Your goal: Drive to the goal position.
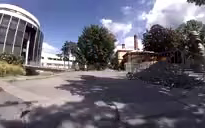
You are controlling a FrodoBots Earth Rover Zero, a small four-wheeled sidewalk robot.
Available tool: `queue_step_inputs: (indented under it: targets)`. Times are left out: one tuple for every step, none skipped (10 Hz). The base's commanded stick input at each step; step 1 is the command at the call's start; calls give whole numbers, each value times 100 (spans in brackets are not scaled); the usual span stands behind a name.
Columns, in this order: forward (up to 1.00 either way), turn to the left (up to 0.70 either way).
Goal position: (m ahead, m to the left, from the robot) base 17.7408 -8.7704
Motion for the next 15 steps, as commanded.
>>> queue_step_inputs:
  targets:
    - [85,0]
    - [85,0]
    - [85,0]
    - [85,0]
    - [85,0]
    - [85,0]
    - [85,0]
    - [85,0]
    - [85,0]
    - [85,0]
    - [85,0]
    - [85,0]
    - [85,0]
    - [85,0]
    - [85,0]
